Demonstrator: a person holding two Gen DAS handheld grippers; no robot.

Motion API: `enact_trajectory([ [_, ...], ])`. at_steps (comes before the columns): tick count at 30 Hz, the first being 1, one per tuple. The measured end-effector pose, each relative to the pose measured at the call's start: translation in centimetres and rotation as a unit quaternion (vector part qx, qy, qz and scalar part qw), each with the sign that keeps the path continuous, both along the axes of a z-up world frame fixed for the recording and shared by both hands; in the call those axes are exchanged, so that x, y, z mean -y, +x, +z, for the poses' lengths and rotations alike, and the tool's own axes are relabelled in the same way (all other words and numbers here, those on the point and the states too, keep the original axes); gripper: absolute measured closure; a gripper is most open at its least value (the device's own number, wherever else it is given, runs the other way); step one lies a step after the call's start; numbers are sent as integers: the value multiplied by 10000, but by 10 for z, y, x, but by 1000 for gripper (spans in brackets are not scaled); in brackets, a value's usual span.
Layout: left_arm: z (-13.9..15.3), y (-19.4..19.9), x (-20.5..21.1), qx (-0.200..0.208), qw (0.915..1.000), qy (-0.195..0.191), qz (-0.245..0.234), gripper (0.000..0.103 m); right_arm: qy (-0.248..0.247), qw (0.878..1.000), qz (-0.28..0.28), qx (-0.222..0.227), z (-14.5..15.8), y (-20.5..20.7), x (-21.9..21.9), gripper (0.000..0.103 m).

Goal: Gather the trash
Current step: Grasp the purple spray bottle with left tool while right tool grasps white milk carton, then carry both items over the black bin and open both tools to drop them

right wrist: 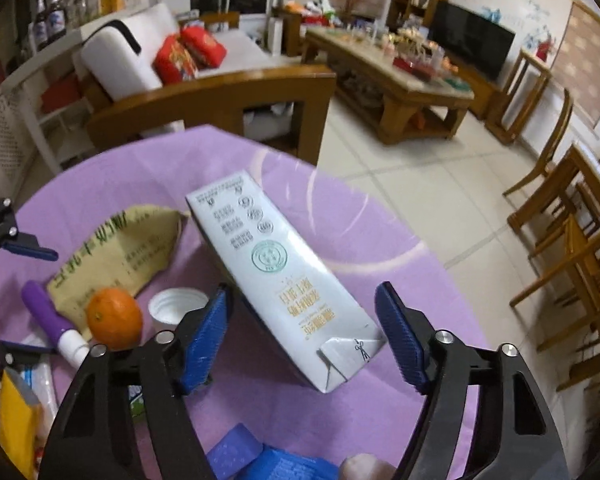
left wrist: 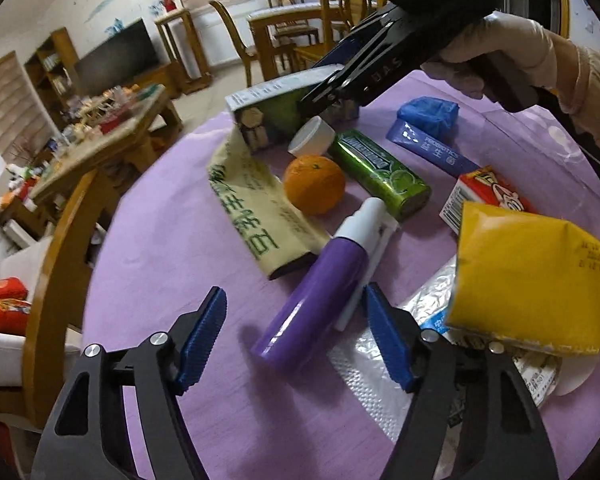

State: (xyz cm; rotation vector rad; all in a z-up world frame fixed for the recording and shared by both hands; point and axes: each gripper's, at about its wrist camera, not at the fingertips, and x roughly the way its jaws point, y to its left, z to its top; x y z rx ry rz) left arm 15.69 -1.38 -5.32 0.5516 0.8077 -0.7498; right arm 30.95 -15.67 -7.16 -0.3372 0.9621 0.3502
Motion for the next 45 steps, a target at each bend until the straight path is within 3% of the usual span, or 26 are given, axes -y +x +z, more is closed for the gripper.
enact_trajectory([
  [4,0,8,-1,-486,9984,-305,-5,54,208,9998,-56,-22,-8,-3,1,43],
  [6,0,11,1,-524,9980,-350,81,62,312,9995,-45,-32,-9,-10,3,51],
  [7,1,10,1,-558,9976,-387,133,64,319,9995,-74,6,-8,-15,2,63],
  [9,2,9,-2,-653,9963,-508,234,78,252,9993,-270,54,-7,-22,3,64],
  [13,5,4,-10,-874,9919,-819,434,79,681,9956,-636,53,1,-40,8,65],
  [18,26,-16,-32,-626,9859,-1388,695,79,1100,9893,-931,219,28,-70,18,65],
  [24,67,-66,-44,-113,9736,-2144,778,78,2549,9590,-1124,518,69,-152,35,65],
  [31,92,-124,-7,73,9598,-2759,504,78,3485,9221,-1367,974,69,-276,64,64],
  [35,94,-150,44,-81,9550,-2960,147,78,3421,9087,-1949,1390,65,-343,112,64],
  [39,87,-167,118,-370,9529,-2995,-315,78,3089,8870,-2820,1955,68,-399,178,64],
  [42,78,-176,180,-600,9516,-2950,-621,78,2372,8673,-3682,2363,66,-440,233,64],
  [45,68,-180,246,-815,9517,-2829,-866,78,1792,8488,-4331,2446,53,-467,271,64],
])
